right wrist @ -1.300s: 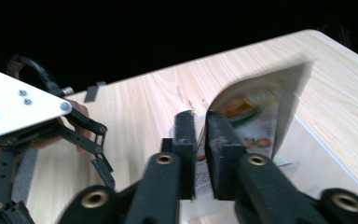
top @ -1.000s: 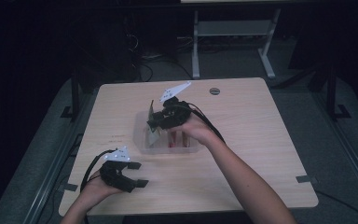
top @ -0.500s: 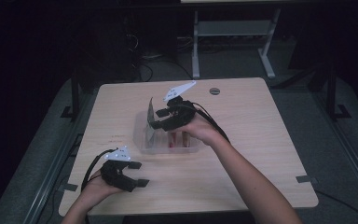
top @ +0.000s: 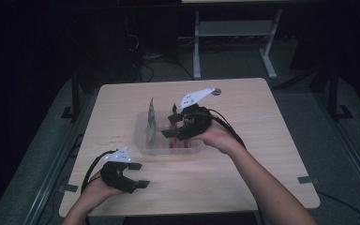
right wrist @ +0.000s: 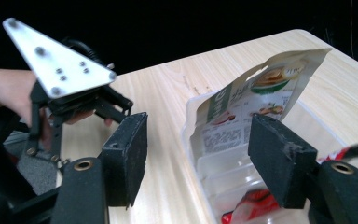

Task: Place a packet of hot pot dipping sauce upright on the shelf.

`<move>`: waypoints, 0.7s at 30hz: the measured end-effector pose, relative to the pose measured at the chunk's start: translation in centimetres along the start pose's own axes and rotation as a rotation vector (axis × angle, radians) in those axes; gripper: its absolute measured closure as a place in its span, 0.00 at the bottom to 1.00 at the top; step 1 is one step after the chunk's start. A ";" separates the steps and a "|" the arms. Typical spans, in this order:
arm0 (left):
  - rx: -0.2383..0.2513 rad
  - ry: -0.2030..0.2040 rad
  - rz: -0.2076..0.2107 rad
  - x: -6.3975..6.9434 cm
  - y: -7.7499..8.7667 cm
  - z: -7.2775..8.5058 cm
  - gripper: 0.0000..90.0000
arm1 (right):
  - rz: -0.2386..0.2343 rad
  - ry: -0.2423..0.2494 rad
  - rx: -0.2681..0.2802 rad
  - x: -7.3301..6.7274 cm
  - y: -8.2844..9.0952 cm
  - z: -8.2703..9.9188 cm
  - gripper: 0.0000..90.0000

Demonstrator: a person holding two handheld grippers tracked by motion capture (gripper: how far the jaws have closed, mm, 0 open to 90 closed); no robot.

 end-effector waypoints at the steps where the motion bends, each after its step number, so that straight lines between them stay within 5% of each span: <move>1: -0.001 -0.001 0.001 0.1 0.0 0.0 0.24 | 0.003 -0.001 0.003 -0.2 0.2 0.2 0.41; 11: -0.006 -0.007 0.008 0.5 -0.3 -0.2 0.24 | 0.013 -0.003 0.016 -2.3 2.4 4.1 0.39; 21: -0.024 -0.021 0.015 0.9 -0.8 -0.3 0.24 | 0.059 -0.025 -0.006 -2.7 3.0 9.0 0.36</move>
Point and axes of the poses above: each handheld gripper's, and its own axes: y roughly backward along the jaws, z roughly out of its underside, x roughly to its right, the point moved 4 cm from there along -y, roughly forward along the jaws, and after that the axes turned 8 degrees about -x, right-handed, at the moved point
